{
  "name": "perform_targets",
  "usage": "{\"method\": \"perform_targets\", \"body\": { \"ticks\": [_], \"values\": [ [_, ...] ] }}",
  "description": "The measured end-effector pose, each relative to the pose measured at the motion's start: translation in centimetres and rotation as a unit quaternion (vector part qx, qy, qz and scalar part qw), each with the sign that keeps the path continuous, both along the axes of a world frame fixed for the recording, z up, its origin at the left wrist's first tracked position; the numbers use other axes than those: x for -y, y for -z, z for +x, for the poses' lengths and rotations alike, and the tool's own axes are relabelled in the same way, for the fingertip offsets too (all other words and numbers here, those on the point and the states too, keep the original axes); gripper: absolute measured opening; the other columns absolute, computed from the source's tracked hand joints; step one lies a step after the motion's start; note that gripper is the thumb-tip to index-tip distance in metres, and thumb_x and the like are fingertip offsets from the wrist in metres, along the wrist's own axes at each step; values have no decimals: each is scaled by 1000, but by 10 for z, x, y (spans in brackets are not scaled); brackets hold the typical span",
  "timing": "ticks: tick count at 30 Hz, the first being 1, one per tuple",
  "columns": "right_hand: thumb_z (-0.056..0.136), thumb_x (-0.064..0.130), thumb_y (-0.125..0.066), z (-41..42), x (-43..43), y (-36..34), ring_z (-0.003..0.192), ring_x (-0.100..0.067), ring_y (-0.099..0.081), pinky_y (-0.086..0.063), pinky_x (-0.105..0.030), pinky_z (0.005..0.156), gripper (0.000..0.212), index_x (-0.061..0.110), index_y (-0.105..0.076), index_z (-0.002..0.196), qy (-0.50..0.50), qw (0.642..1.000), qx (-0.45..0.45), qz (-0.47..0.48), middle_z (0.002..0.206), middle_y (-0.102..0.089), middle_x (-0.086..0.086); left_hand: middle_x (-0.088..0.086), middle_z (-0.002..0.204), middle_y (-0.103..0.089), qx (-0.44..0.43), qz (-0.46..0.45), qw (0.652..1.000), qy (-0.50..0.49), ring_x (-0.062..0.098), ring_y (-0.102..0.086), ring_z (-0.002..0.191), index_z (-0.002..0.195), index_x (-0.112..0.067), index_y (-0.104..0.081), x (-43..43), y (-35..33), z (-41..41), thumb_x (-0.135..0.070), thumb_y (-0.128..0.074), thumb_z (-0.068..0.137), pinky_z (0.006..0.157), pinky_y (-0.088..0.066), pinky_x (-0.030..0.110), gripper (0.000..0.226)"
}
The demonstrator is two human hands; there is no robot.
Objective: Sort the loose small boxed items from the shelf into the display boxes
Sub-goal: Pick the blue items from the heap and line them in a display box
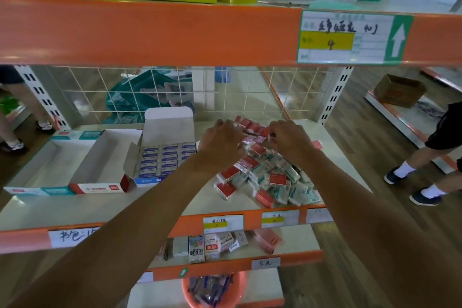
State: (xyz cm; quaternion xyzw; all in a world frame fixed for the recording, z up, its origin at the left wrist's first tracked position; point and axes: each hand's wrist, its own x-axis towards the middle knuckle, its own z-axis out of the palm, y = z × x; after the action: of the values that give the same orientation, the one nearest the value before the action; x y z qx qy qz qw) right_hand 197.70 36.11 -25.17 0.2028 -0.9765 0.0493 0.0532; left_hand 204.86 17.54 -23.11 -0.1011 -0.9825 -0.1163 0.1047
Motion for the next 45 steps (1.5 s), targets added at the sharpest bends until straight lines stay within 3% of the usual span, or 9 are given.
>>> {"method": "perform_targets", "body": {
  "ticks": [5,8,15,18,21,26,33,41,45],
  "values": [
    [86,19,-67,15,26,-10,85,-25,-56,-36,-26,70,27,7,-63,109,-32,991,-64,-114,94,-59,-11,5,116,-53,2,-34,999,-17,22,-49,111,123,-16,-55,25,-2,10,-31,-53,92,93,-45,34,35],
    [86,21,-69,24,50,-17,75,-18,-51,-34,-24,66,22,9,-65,104,-37,983,-29,-180,88,-49,-3,6,124,-52,-3,-43,998,-39,23,-46,116,122,-18,-56,45,0,16,-39,-50,93,98,-43,37,36],
    [87,27,-68,47,98,-24,67,-4,-56,-37,-10,55,15,19,-57,88,-8,948,70,-312,79,-62,6,5,143,-37,10,-85,991,-101,27,-30,132,137,-24,-40,95,5,37,-56,-39,93,104,-33,42,55],
    [89,19,-66,56,116,-22,72,-19,-69,-58,-32,69,7,21,-59,91,-14,921,149,-359,82,-69,1,5,145,-34,0,-96,986,-133,27,-27,134,137,-25,-37,116,11,50,-55,-41,93,108,-30,43,54],
    [90,14,-64,63,130,-17,74,-19,-71,-60,-44,75,12,23,-61,83,-35,917,201,-343,83,-70,-4,5,147,-29,18,-99,987,-122,27,-21,137,139,-26,-35,132,17,60,-58,-39,92,111,-25,44,57],
    [88,8,-64,75,144,-13,76,-14,-71,-59,-35,76,19,26,-62,81,-43,928,228,-293,81,-69,2,2,149,-28,41,-84,991,-96,26,-17,139,140,-29,-36,147,27,73,-65,-40,89,114,-19,43,62],
    [84,18,-71,82,152,-14,68,-8,-64,-48,-23,62,3,18,-68,85,-43,942,233,-238,79,-70,4,2,147,-33,50,-82,993,-63,27,-18,139,141,-26,-37,150,39,80,-59,-39,91,114,-21,42,60],
    [84,17,-72,87,156,-13,55,-5,-56,-40,-18,55,6,11,-70,83,-35,953,217,-210,64,-60,10,3,145,-36,45,-102,992,-61,26,-25,135,138,-24,-39,150,43,80,-55,-37,93,112,-25,44,54],
    [84,22,-73,90,160,-10,58,-7,-56,-36,-19,50,13,9,-69,82,-27,966,185,-180,68,-62,6,2,142,-39,42,-114,991,-60,25,-28,133,134,-23,-42,150,45,79,-54,-35,94,110,-28,43,51]
  ]
}}
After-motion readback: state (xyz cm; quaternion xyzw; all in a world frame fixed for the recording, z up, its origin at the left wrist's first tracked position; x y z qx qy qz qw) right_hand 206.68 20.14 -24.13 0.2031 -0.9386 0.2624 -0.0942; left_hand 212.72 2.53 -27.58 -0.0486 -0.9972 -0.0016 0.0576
